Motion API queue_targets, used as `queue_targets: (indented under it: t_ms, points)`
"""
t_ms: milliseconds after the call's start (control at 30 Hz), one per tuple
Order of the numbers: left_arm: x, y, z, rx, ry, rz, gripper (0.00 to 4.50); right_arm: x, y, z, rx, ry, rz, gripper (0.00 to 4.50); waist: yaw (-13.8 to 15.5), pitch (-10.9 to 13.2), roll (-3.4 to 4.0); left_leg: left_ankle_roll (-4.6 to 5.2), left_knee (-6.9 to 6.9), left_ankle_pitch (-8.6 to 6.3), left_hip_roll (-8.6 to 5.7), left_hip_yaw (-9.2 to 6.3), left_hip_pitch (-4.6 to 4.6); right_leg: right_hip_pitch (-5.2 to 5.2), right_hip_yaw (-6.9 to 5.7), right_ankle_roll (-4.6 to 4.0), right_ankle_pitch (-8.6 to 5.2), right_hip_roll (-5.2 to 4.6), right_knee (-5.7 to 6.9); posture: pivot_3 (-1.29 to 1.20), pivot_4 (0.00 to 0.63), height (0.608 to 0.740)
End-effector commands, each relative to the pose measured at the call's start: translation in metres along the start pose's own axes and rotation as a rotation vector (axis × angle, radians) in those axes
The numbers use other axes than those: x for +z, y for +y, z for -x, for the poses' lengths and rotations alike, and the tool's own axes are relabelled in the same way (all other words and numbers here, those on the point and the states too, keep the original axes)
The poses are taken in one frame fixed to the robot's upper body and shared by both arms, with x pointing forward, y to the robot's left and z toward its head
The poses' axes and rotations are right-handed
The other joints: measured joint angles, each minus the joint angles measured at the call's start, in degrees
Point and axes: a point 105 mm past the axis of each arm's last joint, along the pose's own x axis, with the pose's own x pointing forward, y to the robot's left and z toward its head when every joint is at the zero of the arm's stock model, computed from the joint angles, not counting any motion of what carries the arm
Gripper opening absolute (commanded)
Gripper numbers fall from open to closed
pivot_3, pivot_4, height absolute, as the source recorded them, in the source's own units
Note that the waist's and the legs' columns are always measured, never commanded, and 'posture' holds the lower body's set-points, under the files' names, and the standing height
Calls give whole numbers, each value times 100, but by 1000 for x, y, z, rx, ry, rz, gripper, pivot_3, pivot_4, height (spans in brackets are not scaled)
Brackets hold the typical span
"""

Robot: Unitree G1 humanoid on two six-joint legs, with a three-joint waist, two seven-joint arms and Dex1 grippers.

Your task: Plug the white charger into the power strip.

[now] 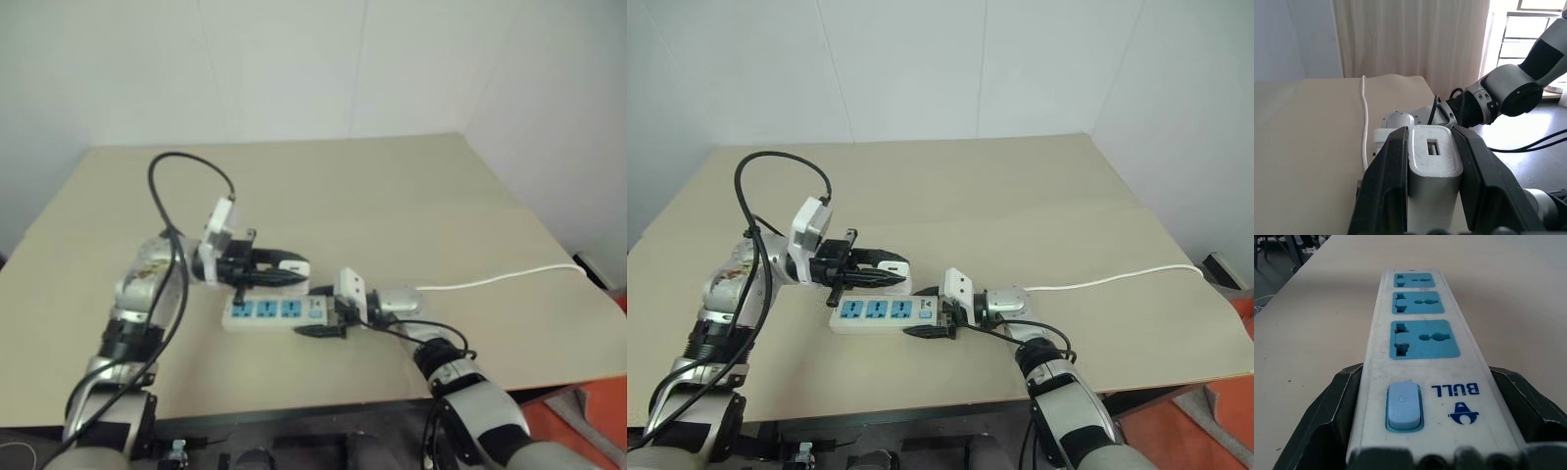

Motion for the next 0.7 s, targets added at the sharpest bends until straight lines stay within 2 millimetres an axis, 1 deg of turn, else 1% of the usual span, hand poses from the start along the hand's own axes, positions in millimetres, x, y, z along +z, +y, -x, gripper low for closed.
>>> queue_targets:
  t_ms: [33, 333, 700]
  points:
    - [-5, 1, 5, 25, 22, -19, 1035, -4, 2, 3, 15, 27, 7, 3428, 5, 0, 0, 0, 0, 0, 0, 0, 0, 0, 0, 0, 0, 0, 0, 0, 150, 740]
    - [-22, 0, 6, 59, 40, 14, 1035, -2, 3, 1, 25, 21, 12, 3428, 13, 0, 0, 0, 0, 0, 0, 0, -1, 0, 0, 0, 0, 0, -1, 0, 150, 740]
    - [-35, -1, 1, 68, 55, 32, 1035, -2, 3, 0, 25, 23, 12, 3428, 17, 0, 0, 0, -1, 0, 0, 0, -1, 0, 0, 0, 0, 0, -1, 0, 150, 740]
